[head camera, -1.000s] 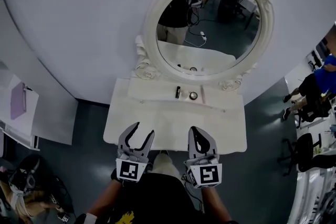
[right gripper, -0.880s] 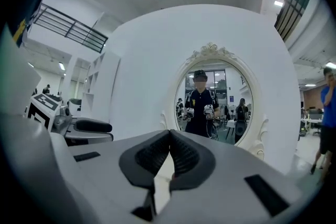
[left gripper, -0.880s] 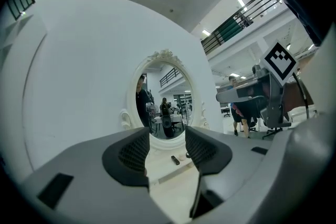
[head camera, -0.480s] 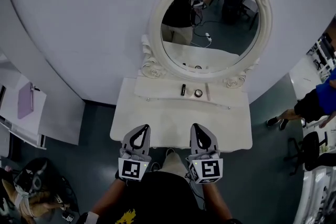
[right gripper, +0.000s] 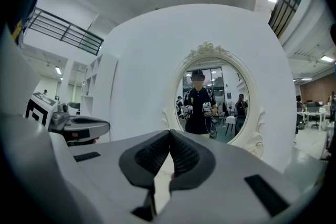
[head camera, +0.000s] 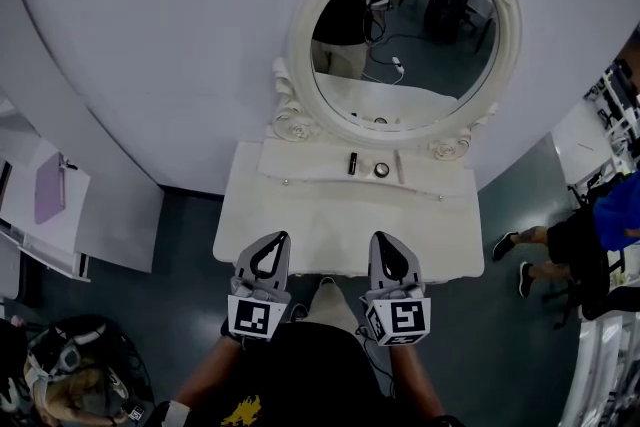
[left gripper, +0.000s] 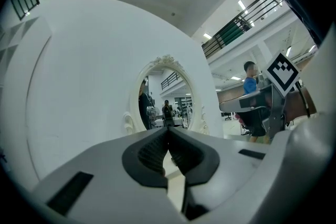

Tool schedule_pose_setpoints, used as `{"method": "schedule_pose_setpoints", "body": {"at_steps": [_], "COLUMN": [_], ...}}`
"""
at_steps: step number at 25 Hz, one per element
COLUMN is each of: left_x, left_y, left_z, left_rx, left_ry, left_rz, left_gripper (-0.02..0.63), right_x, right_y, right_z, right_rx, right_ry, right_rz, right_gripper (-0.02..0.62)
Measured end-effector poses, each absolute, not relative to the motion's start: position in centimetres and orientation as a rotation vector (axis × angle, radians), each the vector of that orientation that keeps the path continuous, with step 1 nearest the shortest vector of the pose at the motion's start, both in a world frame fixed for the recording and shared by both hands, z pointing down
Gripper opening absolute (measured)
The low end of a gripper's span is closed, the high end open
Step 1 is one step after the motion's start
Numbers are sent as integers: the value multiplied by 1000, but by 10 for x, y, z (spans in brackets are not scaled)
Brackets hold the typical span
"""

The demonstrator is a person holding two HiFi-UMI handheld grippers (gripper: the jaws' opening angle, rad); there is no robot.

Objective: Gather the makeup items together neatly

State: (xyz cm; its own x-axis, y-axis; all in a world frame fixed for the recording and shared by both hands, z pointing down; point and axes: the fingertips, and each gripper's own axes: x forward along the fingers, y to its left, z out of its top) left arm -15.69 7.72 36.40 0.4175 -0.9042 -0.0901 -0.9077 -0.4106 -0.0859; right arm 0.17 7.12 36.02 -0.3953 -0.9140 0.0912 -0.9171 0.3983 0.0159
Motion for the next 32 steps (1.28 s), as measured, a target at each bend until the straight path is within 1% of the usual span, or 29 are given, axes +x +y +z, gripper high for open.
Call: {"method": "schedule_pose_setpoints", "body": {"at_steps": [10, 15, 19, 25, 32], "left_x": [-155, -163, -166, -172, -183], "left_y": [83, 83, 90, 89, 88], "left_z": [366, 367, 382, 377, 411], "left_rx": [-2559, -2579, -2589, -2565, -2562], "left_ry": [1613, 1708, 1713, 1730, 1759], "left_rz": [18, 89, 14, 56, -130], "left_gripper": [12, 12, 12, 12, 12], "right_x": [1, 3, 9, 6, 9], "right_y": [75, 81, 85, 88, 97], "right_z": [361, 366, 371, 373, 378], "right_rx": [1686, 1689, 1704, 1705, 1728], "right_ry": [-2555, -2534, -2516, -2508, -2473], "right_rz": [84, 91, 112, 116, 133], "right_gripper": [14, 14, 14, 14, 14]}}
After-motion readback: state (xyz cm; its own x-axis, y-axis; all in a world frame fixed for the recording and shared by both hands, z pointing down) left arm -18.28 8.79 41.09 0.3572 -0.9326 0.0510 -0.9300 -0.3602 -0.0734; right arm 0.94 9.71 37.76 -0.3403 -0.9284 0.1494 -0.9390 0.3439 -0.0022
